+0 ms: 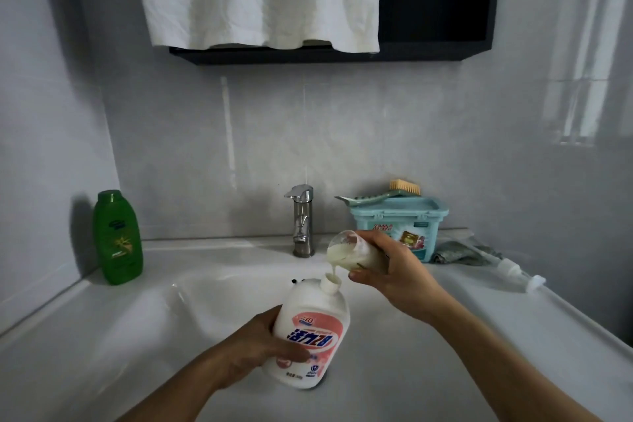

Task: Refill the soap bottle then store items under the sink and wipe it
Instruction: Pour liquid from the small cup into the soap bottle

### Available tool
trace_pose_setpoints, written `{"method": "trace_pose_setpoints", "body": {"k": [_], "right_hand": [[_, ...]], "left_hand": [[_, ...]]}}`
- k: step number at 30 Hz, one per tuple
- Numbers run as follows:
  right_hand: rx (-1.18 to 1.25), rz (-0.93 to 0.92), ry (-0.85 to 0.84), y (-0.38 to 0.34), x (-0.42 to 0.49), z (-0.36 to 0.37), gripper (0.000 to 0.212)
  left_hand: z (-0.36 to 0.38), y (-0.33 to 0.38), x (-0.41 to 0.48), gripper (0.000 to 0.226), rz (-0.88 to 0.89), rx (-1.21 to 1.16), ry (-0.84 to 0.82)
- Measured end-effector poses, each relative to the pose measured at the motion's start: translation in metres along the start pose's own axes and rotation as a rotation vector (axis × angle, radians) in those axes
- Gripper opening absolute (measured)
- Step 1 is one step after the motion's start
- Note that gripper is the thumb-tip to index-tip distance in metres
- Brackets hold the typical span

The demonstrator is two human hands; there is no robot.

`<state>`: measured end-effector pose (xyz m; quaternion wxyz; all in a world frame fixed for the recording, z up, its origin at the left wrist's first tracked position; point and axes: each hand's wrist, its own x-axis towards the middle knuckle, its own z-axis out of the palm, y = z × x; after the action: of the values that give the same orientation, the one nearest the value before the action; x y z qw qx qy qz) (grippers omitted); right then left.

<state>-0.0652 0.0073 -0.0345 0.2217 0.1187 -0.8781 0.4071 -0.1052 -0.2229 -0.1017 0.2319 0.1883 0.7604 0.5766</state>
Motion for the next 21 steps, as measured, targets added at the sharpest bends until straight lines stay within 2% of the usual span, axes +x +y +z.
{"method": "trace_pose_setpoints", "body": {"k": [3,14,21], "right_hand": [[-0.008,-0.004,0.003,0.0002,0.0005,0.0000,0.054],[-0.012,-0.007,-0.001,0.0015,0.0012,0.0006,0.054],[-0.010,-0.009,0.003,0.0023,0.0014,0.0008,0.054]], "left_hand": [[-0.0003,-0.0003,0.0006,0.062,0.001,0.008,-0.002],[-0.0017,-0.0051,0.0034,0.071,0.005,-0.012,-0.006],[-0.0021,-0.0059,0.0042,0.069,0.002,-0.022,-0.018]]}}
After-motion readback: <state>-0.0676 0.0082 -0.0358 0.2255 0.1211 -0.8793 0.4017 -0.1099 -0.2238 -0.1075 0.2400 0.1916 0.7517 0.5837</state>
